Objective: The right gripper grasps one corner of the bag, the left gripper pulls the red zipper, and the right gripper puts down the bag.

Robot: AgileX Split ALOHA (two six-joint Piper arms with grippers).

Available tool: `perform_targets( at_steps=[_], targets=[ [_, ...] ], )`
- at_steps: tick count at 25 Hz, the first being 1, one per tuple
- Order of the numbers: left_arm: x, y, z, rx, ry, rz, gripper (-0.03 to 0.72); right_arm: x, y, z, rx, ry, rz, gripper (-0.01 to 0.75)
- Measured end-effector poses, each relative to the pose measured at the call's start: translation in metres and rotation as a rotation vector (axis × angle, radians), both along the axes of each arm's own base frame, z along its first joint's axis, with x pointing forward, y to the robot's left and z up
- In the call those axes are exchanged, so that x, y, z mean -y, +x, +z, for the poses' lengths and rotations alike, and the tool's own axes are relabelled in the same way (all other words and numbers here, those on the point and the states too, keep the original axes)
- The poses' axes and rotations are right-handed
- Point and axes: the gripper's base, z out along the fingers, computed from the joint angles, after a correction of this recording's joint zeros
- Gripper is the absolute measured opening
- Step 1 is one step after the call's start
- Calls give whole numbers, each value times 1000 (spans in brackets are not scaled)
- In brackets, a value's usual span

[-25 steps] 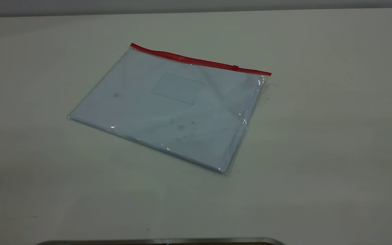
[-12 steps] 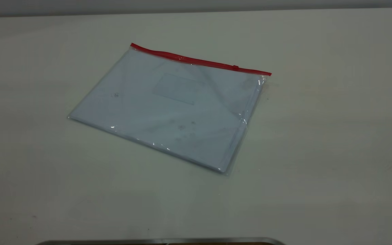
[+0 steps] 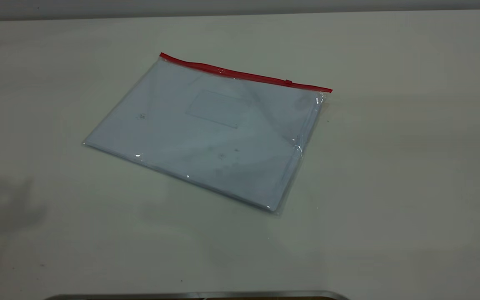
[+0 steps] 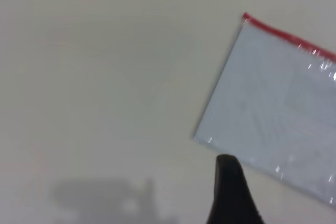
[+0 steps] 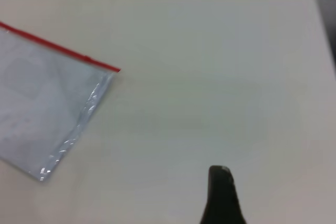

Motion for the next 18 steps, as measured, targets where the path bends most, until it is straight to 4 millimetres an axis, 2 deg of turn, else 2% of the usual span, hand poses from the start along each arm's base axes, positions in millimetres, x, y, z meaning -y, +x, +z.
perform_targets(
  at_steps=[4, 9, 11, 15, 18],
  targets=[
    [5, 43, -18, 7, -22, -41, 537, -4, 53, -11, -81, 67, 2, 583],
    [25, 86, -38, 52, 40, -183, 537, -10, 124, -38, -230, 110, 39, 582],
    [36, 102, -45, 83, 78, -239, 537, -13, 149, -53, -298, 109, 81, 582],
    [58, 125, -64, 50, 109, -348, 537, -23, 199, -98, -447, 165, 179, 580],
    [67, 140, -77, -23, 98, -414, 537, -34, 229, -141, -560, 254, 278, 580]
  ],
)
